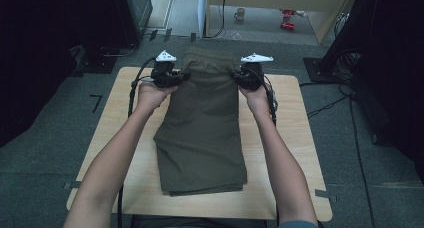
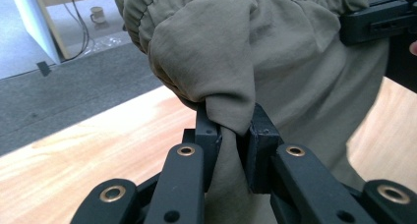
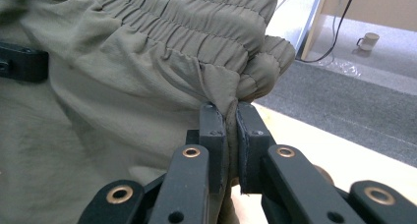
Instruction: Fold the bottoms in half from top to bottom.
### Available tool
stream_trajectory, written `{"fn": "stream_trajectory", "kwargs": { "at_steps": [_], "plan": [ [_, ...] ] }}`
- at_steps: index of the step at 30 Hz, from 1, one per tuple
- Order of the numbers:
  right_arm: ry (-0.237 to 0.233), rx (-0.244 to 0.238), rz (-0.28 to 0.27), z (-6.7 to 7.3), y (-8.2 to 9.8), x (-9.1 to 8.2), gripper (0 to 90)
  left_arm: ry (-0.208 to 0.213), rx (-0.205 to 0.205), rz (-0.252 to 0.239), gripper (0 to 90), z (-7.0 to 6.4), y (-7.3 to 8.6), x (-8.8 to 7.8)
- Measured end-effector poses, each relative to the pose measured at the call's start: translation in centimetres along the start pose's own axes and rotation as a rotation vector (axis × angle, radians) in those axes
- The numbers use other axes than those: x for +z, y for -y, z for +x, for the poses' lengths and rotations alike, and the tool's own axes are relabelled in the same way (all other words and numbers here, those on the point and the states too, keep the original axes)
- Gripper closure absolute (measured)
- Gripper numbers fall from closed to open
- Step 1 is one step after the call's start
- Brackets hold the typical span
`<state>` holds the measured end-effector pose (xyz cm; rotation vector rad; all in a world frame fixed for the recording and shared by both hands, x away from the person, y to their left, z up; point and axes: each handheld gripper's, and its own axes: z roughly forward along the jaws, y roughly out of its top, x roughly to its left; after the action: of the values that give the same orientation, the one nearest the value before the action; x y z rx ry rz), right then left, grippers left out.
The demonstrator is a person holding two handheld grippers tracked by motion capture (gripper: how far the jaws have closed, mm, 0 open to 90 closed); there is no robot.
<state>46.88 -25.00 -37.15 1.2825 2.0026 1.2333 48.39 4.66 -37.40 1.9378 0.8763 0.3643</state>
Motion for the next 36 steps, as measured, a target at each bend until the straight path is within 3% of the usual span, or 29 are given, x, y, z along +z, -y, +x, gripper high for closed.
{"fn": "stream_trajectory", "kwargs": {
  "at_steps": [7, 15, 21, 36],
  "plan": [
    [-0.018, -0.045, -0.010, 1.3, 1.6, -1.2, 83.5, 0.012, 0.033, 0.001, 80.2, -0.9, 1.5, -1.3],
    [-0.033, -0.079, -0.018, 2.5, 2.7, -3.3, 83.2, 0.029, 0.066, -0.023, 80.0, -2.9, 3.0, -3.5],
    [-0.057, -0.092, -0.037, 3.6, 4.2, -5.1, 83.0, 0.040, 0.073, -0.030, 80.0, -4.2, 4.4, -4.9],
    [-0.117, -0.117, -0.023, 5.6, 8.5, -8.1, 82.3, 0.065, 0.128, -0.017, 79.5, -7.7, 8.6, -7.7]
  ]
}}
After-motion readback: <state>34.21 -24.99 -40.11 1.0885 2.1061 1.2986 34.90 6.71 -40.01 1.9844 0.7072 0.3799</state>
